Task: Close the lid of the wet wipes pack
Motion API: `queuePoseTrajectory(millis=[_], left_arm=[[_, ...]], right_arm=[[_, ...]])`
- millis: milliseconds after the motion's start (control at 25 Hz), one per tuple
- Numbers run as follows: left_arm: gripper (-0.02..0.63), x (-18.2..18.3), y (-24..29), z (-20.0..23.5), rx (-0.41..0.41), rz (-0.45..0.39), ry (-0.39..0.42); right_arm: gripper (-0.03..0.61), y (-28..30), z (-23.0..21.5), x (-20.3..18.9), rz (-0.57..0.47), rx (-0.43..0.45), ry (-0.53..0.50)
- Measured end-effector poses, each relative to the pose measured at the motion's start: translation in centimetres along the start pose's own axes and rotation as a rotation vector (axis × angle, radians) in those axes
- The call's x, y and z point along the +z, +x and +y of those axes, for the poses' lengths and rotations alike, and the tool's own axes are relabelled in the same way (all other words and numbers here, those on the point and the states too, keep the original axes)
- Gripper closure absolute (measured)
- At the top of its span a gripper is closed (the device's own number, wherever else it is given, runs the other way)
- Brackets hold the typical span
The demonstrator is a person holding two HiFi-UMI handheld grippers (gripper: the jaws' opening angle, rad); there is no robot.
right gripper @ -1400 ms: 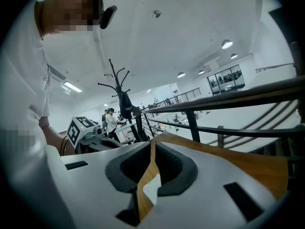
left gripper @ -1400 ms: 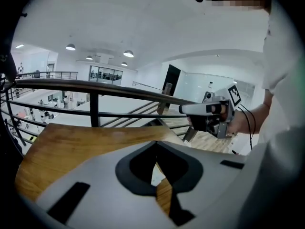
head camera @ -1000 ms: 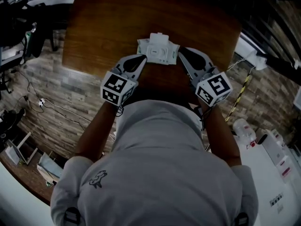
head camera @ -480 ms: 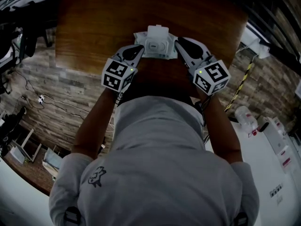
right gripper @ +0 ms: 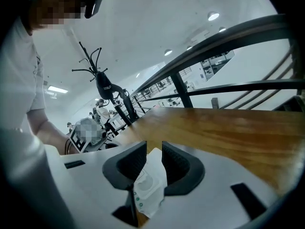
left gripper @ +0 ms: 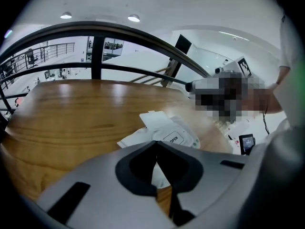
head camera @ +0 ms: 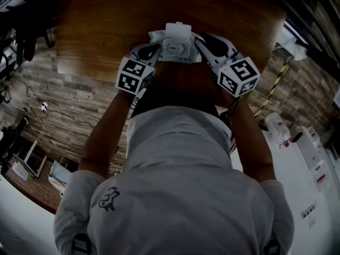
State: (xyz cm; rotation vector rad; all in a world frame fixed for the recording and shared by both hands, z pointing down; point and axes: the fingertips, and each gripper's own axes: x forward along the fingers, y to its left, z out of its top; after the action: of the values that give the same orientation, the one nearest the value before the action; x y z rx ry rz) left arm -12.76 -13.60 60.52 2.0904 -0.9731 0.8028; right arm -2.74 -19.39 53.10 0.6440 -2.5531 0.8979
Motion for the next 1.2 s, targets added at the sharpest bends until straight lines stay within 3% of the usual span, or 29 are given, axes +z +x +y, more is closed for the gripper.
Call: queuePoseTrajectory(millis=[480, 1200], left_arm=[[0.601, -1.2, 2.1, 0.8, -0.021, 0.032, -0.068], [0.601, -1.6, 2.5, 0.8, -0.054, 0.027, -0.111]], right_arm=[[0.408, 3.0, -1.6, -3.7, 0.174, 0.093, 0.025], [0.387, 6.3, -3.9, -6.0, 0.25, 0.116, 0.075]])
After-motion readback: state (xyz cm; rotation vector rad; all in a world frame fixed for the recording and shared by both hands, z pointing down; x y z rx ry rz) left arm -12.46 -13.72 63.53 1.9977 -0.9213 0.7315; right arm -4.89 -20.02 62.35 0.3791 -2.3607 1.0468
